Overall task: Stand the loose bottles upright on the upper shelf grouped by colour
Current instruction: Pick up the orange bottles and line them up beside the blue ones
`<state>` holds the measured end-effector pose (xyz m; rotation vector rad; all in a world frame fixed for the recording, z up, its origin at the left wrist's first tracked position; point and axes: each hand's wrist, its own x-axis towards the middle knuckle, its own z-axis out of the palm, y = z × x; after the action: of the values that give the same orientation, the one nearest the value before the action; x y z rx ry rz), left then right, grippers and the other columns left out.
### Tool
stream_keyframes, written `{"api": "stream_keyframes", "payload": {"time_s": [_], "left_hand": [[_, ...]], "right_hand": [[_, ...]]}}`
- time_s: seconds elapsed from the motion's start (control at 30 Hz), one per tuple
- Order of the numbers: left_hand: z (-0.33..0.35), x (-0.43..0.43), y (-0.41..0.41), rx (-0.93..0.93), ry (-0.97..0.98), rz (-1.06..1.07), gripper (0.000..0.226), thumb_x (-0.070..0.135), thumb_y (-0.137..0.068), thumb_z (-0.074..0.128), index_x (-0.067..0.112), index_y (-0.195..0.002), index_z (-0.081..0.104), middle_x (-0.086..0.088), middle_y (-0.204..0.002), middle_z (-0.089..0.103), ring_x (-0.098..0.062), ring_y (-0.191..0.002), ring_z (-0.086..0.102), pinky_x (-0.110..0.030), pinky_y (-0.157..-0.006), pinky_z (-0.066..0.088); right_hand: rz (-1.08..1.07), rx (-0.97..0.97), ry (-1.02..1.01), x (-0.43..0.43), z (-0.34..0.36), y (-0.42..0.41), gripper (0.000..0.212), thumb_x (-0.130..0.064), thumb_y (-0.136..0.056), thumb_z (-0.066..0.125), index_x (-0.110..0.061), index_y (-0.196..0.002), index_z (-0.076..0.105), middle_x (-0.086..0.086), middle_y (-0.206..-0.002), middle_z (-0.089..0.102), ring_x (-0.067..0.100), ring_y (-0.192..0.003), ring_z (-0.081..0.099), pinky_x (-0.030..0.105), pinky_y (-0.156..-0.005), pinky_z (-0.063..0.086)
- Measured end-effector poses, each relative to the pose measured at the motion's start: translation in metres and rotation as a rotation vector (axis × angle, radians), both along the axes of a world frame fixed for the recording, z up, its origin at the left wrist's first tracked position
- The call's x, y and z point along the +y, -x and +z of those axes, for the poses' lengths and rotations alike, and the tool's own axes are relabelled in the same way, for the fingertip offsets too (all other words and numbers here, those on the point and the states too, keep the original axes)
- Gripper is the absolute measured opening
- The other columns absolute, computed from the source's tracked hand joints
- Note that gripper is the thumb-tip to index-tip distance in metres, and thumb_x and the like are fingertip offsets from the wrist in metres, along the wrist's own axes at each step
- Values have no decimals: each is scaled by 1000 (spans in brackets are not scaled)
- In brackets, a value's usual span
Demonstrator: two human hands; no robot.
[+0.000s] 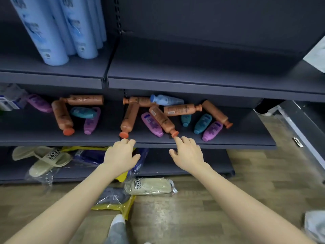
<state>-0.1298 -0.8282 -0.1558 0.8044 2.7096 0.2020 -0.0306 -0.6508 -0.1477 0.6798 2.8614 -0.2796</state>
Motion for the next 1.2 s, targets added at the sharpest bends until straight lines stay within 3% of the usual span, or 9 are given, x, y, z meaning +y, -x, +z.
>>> {"api": "stream_keyframes", "payload": {"time_s": [0.17,0.57,1.2], "left_hand": [[-20,21,-6,-24,14,-48,48,41,-91,49,20,-134,40,-3,-133,46,-26,-121,46,-37,-88,44],[-72,66,41,-68,28,-122,54,39,-93,47,19,-141,31,-4,-141,37,-26,-128,38,-37,-97,39],[-158,149,104,-63,7,-149,52,38,-92,50,18,-137,34,-6,-139,34,-27,-127,36,-38,-96,39]], "right_hand": [[-51,-39,18,10,-20,-4,51,-37,-96,40,-15,-141,33,7,-139,42,28,-130,34,41,-100,35],[-117,-78,33,31,-73,40,53,-39,-97,40,-15,-143,29,7,-143,38,29,-132,31,41,-104,33],[-164,-49,64,88,-155,127,45,-36,-93,47,-15,-132,39,9,-132,45,30,-124,38,42,-98,37]]}}
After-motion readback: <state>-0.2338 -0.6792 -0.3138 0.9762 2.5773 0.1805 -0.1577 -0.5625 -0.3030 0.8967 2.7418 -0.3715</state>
